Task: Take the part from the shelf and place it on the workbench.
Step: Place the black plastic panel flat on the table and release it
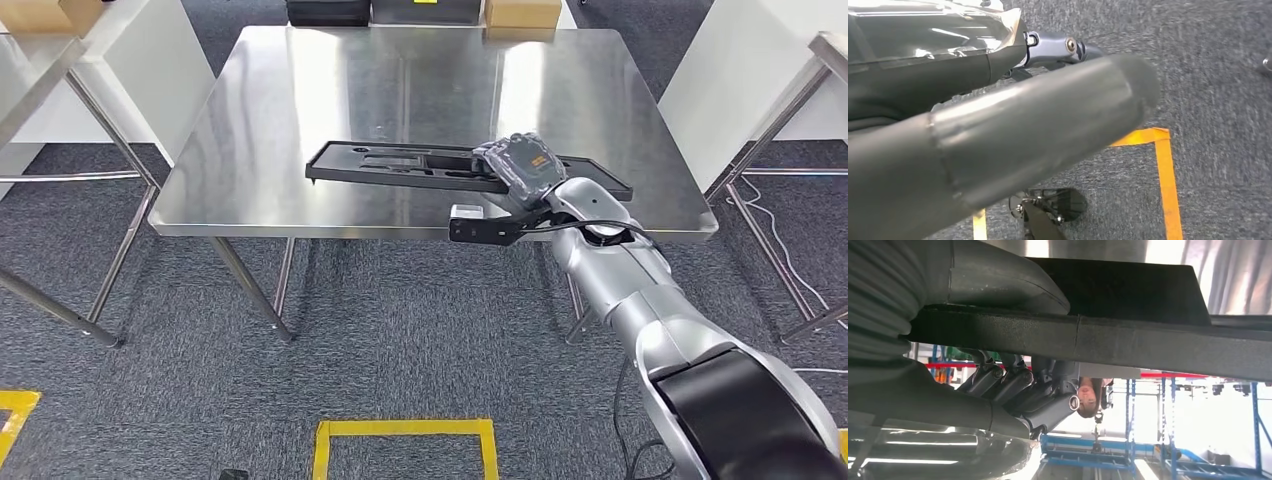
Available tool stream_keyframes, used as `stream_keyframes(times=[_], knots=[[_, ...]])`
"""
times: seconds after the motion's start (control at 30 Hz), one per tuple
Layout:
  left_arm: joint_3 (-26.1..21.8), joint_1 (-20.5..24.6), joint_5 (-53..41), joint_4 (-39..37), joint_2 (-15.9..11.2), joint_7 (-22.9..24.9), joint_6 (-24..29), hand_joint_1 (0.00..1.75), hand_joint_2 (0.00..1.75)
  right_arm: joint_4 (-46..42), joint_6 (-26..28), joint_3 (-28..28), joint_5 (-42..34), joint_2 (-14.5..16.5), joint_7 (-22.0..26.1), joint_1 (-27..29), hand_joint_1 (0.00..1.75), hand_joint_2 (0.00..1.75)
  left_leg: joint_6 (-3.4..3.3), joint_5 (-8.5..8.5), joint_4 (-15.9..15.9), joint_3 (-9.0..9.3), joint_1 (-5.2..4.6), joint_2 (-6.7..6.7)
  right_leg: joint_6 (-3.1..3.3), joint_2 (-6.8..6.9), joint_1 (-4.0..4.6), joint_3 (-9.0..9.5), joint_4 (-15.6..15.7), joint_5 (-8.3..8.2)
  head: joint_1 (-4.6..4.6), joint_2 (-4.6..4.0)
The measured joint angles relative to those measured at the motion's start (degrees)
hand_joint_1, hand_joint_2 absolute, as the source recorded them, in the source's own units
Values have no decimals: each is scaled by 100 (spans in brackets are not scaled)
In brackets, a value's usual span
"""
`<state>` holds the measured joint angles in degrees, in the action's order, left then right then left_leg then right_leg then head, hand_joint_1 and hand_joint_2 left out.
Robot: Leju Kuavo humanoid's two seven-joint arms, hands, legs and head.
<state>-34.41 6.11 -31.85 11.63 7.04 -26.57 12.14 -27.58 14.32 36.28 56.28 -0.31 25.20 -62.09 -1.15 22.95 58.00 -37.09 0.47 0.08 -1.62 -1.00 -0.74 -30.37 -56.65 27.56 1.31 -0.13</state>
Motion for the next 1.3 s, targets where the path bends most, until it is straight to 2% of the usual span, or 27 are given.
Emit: stream_keyframes(times=[0.07, 0.13, 0.23, 0.27, 0.3, 0.33, 0.37, 0.43, 0.47, 0.5, 0.53, 0.6, 0.67, 0.7, 0.73, 0.8, 0.83, 0.87, 0.9, 0.97, 1.0, 1.03, 1.1, 1.17, 1.23, 1.27, 1.3], knots=[[-1, -2, -4, 0, 7, -3, 4, 0, 0, 3, 19, 0, -13, -26, 8, 14, 166, 175, -106, 61, -63, 99, -14, -3, -71, 6, 14, 23, -53, 1, -2, 0], [-1, -5, -9, 0, 11, 2, 4, 0, 0, 5, 31, 0, -27, -56, 19, 21, 166, 175, -210, 114, -91, 219, -20, -13, -96, 23, 15, -182, -437, 28, -9, 0], [-1, -5, -11, 0, 7, 11, 7, 0, 0, 22, 48, 7, -48, -95, 40, 96, 166, 175, -288, 258, -101, 382, -34, -33, -45, 37, 7, -927, -1477, 270, -11, 0], [-1, -12, -12, 0, 9, 13, 12, 0, 0, 32, 51, 13, -50, -108, 45, 143, 166, 175, -293, 326, -101, 458, -39, -46, -31, 39, 11, -1137, -1651, 386, -10, 0], [-1, -22, -15, -1, 13, 14, 19, 0, 0, 41, 52, 21, -51, -120, 46, 185, 166, 175, -293, 399, -101, 548, -46, -62, -28, 39, 16, -1251, -1622, 450, -14, 0], [-1, -33, -17, -1, 18, 14, 27, 0, 0, 51, 52, 28, -52, -134, 46, 212, 166, 175, -288, 480, -101, 652, -54, -77, -48, 41, 20, -1275, -1387, 393, -15, 0], [-1, -44, -20, -2, 23, 15, 36, 0, 0, 58, 52, 34, -54, -148, 46, 228, 166, 175, -280, 566, -103, 757, -64, -87, -81, 48, 24, -1239, -1024, 197, -16, 0], [-3, -55, -22, -11, 35, 15, 46, 0, 0, 79, 52, 43, -61, -173, 45, 242, 166, 175, -249, 746, -111, 925, -91, -99, -123, 92, 53, -1117, -260, -511, -19, 0], [-4, -50, -22, -16, 38, 15, 50, 0, 0, 86, 54, 48, -63, -179, 45, 244, 166, 175, -225, 820, -139, 988, -105, -96, -97, 104, 79, -1053, -47, -776, -18, 0], [-5, -44, -22, -21, 41, 15, 52, 0, 0, 91, 56, 54, -65, -176, 45, 245, 166, 175, -203, 863, -144, 1039, -115, -93, -47, 110, 83, -1005, 61, -927, -20, -1], [-5, -32, -23, -20, 40, 14, 54, 0, 0, 92, 61, 57, -67, -176, 44, 235, 166, 175, -180, 854, -110, 1062, -120, -91, 29, 100, 77, -945, 71, -902, -19, -1], [-7, -15, -23, -15, 32, 12, 57, 0, 0, 87, 68, 60, -72, -174, 38, 214, 166, 175, -138, 661, 317, 876, -111, -71, 147, 85, 24, -808, 105, -821, -27, -1], [-9, -11, -27, -13, 31, 11, 58, 0, 0, 83, 73, 63, -75, -169, 36, 212, 166, 175, -62, 524, 1112, 370, -72, -55, 240, 72, -4, -636, 135, -694, -21, 0], [-11, -15, -30, -13, 38, 10, 58, 0, 0, 84, 74, 67, -75, -162, 38, 226, 166, 175, -17, 624, 1432, 115, -43, -52, 260, 61, -8, -552, 139, -620, -20, 0], [-17, -21, -32, -13, 37, 10, 59, 0, 0, 84, 74, 71, -75, -154, 41, 247, 166, 175, 31, 864, 1640, -121, -8, -48, 264, 47, -16, -460, 141, -536, -17, 0], [-32, -35, -34, -13, 32, 10, 61, 0, 0, 86, 74, 78, -74, -148, 41, 280, 166, 175, 116, 1390, 1605, -395, 55, -33, 230, 22, -36, -262, 141, -368, -19, 0], [-40, -41, -38, -13, 28, 9, 62, 0, 0, 86, 74, 81, -75, -147, 41, 287, 166, 175, 150, 1473, 1407, -452, 83, -24, 204, 16, -53, -148, 141, -278, -18, 0], [-48, -49, -42, -13, 24, -2, 66, 0, 0, 87, 74, 85, -75, -144, 41, 289, 166, 175, 177, 1312, 1103, -458, 108, -14, 171, 13, -70, -32, 139, -193, -19, 0], [-55, -62, -47, -15, 23, -32, 82, 0, 0, 88, 74, 88, -77, -141, 40, 294, 166, 175, 191, 891, 724, -439, 129, -8, 132, 5, -80, 65, 133, -109, -16, 0], [-68, -94, -77, -19, 25, -205, 195, 0, 0, 92, 76, 93, -90, -128, 39, 306, 166, 175, 146, -29, 129, -404, 142, 15, 35, -21, -60, 194, 69, 69, -8, 0], [-70, -105, -98, -21, 30, -343, 298, 0, 0, 94, 80, 96, -98, -126, 39, 313, 166, 175, 101, -305, 20, -395, 132, 20, -17, -33, -42, 212, 47, 152, -1, 0], [-72, -101, -118, -19, 36, -502, 440, 0, 0, 95, 84, 98, -110, -127, 40, 311, 166, 175, 46, -367, 15, -389, 111, 24, -70, -36, -22, 236, 35, 224, 0, 0], [-75, -66, -125, -13, 60, -840, 723, 0, 0, 90, 96, 100, -137, -151, 48, 282, 166, 175, -51, -326, 45, -339, 82, 10, -151, -11, -23, 249, 8, 338, 0, 0], [-86, -27, -113, -8, 77, -1060, 929, 0, 0, 84, 111, 102, -171, -173, 57, 237, 166, 175, -157, -264, 21, -280, 67, 3, -152, 28, -38, 45, -425, 532, -3, 0], [-102, -5, -104, -5, 80, -1101, 966, 0, 87, 90, 123, 112, -189, -184, 61, 227, 83, 87, -237, -191, 20, -236, 46, -3, -121, 43, -38, -481, -1259, 781, -7, 0], [-112, -2, -102, -5, 83, -1096, 943, 0, 131, 97, 124, 119, -191, -190, 60, 239, 41, 44, -255, -155, 20, -209, 33, -15, -129, 43, -32, -747, -1596, 837, -5, 0], [-123, -7, -107, -5, 87, -1089, 919, 0, 175, 104, 125, 123, -196, -197, 60, 252, 0, 0, -264, -117, 20, -172, 17, -31, -155, 43, -24, -928, -1738, 794, -7, 0]])
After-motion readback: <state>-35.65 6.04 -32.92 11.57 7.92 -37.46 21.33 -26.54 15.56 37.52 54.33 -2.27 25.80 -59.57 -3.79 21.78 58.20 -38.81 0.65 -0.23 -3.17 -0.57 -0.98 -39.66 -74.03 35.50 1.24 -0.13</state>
